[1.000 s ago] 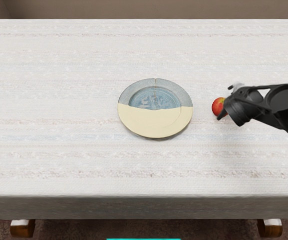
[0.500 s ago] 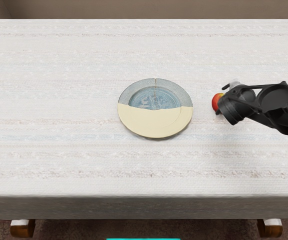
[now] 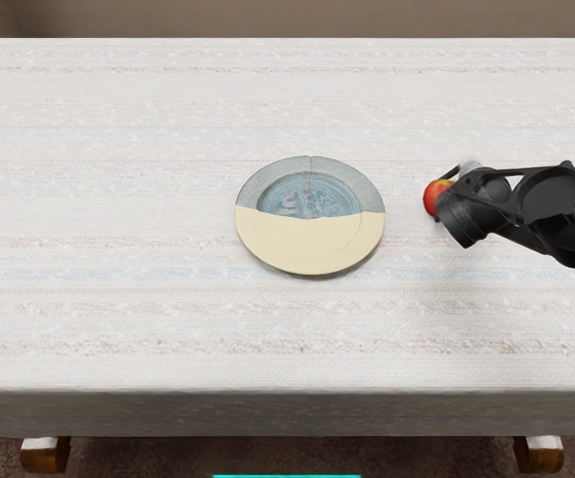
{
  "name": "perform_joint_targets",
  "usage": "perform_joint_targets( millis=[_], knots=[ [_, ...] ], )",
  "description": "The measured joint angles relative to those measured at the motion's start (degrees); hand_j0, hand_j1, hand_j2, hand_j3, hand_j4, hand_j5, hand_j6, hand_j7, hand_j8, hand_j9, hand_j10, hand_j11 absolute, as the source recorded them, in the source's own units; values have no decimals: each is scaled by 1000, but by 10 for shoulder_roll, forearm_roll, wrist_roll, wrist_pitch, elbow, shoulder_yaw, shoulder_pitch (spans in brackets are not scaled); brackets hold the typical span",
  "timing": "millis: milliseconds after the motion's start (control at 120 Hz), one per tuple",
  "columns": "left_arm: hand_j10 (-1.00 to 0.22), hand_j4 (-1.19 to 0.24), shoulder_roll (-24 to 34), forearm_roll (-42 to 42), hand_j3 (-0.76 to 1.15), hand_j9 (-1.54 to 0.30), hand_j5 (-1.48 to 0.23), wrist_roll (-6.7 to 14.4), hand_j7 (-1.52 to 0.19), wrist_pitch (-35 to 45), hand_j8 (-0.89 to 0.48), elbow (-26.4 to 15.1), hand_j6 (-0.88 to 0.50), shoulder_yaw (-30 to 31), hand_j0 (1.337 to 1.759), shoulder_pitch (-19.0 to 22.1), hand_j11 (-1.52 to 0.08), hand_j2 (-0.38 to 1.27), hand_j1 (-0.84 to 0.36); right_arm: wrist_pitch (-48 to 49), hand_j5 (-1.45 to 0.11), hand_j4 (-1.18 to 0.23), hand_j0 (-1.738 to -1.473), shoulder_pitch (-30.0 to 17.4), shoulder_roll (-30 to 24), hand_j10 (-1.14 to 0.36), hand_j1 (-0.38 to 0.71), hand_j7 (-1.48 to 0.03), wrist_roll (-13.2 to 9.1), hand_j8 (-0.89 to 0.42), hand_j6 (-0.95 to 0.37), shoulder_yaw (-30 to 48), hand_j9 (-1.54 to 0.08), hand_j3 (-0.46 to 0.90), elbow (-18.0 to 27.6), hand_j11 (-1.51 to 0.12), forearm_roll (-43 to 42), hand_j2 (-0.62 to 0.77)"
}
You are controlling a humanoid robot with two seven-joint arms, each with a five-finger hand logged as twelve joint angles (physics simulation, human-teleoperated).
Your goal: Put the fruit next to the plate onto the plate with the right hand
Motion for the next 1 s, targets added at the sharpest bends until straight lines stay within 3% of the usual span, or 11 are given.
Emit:
perform_joint_targets(
  millis=[200,600,1000],
  knots=[
    [-234,-234,0,0,0,-304,-304,0,-304,0,-234,0,-234,0,1658,0,-304,47,69,0,-756,-582,-1658,16,-10,-577,251,-753,-9,-536,-454,2,-753,0,9,-753,4,186],
    [-234,-234,0,0,0,-304,-304,0,-304,0,-234,0,-234,0,1658,0,-304,47,69,0,-791,-595,-1658,95,-28,-603,263,-786,-21,-537,-461,6,-784,0,104,-784,22,254],
    [-234,-234,0,0,0,-304,-304,0,-304,0,-234,0,-234,0,1658,0,-304,47,69,0,-827,-586,-1658,157,72,-623,284,-816,-22,-528,-453,1,-814,0,119,-813,83,321]
  ],
)
